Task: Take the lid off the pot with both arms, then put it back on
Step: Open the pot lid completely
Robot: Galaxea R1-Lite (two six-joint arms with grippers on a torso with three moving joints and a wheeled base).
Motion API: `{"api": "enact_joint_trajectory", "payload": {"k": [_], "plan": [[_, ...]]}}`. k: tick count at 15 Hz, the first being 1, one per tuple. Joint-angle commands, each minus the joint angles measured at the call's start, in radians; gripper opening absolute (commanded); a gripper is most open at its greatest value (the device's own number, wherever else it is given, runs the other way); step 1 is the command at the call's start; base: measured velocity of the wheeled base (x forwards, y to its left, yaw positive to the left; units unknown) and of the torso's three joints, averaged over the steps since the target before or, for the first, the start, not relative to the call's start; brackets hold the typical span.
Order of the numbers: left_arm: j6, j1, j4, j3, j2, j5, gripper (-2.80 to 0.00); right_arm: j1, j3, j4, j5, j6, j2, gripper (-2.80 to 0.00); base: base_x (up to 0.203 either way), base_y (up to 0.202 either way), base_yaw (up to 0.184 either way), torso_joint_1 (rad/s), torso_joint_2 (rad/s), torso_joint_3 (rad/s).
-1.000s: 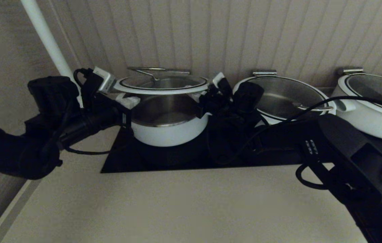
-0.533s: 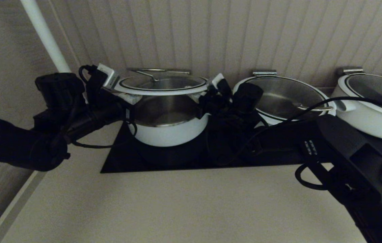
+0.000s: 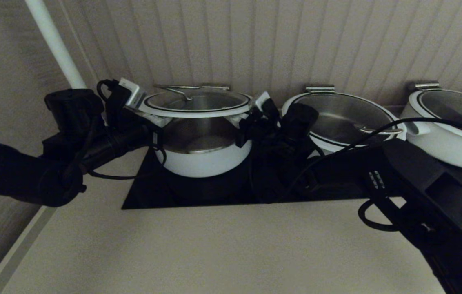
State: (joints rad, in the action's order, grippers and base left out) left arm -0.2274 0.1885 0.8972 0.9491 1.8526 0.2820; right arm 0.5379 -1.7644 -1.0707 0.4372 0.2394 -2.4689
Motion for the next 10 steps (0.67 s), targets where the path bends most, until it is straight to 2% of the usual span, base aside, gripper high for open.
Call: {"api": "enact_joint_trajectory", "payload": {"k": [1,7,10], "plan": [[-0.001,0.000,0.006,0.000,-0.001,0.002,-2.80,0.001,0.089,-0.027,0.003,0.002,0.027,-2.80,0.000,0.000,0.000,0.000,0.00,0.000],[0.000,0.000,0.008,-0.001,-0.001,0.002,-2.80,-0.005,0.386,-0.126,0.003,0.002,0.124,-2.80,0.000,0.000,0.000,0.000,0.00,0.000],[0.000,0.000,0.008,-0.003,-0.006,0.002,-2.80,-0.030,0.486,-0.171,0.003,0.001,0.195,-2.80,0.000,0.000,0.000,0.000,0.00,0.000]]}}
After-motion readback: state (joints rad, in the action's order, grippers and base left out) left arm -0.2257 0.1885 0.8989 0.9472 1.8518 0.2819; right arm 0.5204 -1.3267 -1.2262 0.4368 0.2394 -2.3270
